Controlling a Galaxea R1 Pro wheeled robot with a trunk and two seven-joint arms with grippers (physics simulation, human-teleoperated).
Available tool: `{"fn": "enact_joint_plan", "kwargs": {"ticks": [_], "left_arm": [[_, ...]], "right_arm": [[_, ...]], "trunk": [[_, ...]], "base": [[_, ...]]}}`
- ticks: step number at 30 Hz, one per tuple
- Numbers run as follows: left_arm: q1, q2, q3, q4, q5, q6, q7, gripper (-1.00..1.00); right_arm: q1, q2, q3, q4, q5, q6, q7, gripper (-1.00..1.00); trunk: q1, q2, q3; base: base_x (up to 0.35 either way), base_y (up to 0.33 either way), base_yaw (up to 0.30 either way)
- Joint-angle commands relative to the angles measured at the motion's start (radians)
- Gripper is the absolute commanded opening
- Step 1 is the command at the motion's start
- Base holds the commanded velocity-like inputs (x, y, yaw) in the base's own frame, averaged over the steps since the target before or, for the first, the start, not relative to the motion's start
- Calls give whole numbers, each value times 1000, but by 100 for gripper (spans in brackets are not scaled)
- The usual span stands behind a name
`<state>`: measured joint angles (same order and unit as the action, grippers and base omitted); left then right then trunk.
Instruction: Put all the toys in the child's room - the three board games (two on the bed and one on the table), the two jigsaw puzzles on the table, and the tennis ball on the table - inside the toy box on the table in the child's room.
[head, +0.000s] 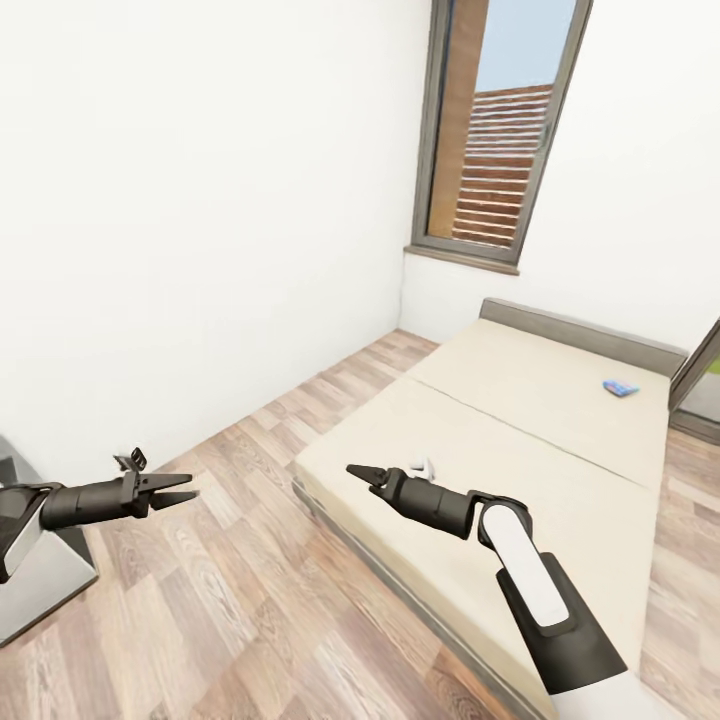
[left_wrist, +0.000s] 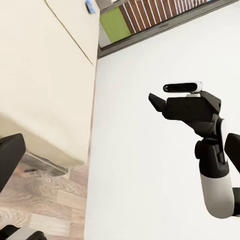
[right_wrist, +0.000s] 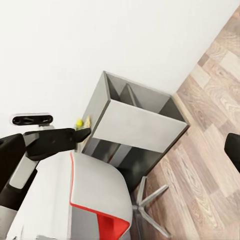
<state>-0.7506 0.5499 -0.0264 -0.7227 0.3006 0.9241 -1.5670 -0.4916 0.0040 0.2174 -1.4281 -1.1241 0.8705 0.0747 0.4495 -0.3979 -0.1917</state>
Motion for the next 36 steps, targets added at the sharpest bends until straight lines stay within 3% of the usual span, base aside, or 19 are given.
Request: {"fn": "enact_joint_plan", "kwargs": {"ticks": [1,28,36], "left_arm": [[-1,1,-3,0,2,10,-4,100],[-1,1,-3,0,2,11,-4,100],[-1,1,-3,0,2,10,-4,100]], "right_arm": [[-1,1,-1,0,8,4,7,100],[-1,6,8,0,9,1,5,100],[-1,7,9,0,9,1,5,100]], "trunk": [[1,-2,-3],[1,-2,-32],[1,-2,-40]], "base": [[-3,0,239],[-28,-30,239],[0,-184,238]]}}
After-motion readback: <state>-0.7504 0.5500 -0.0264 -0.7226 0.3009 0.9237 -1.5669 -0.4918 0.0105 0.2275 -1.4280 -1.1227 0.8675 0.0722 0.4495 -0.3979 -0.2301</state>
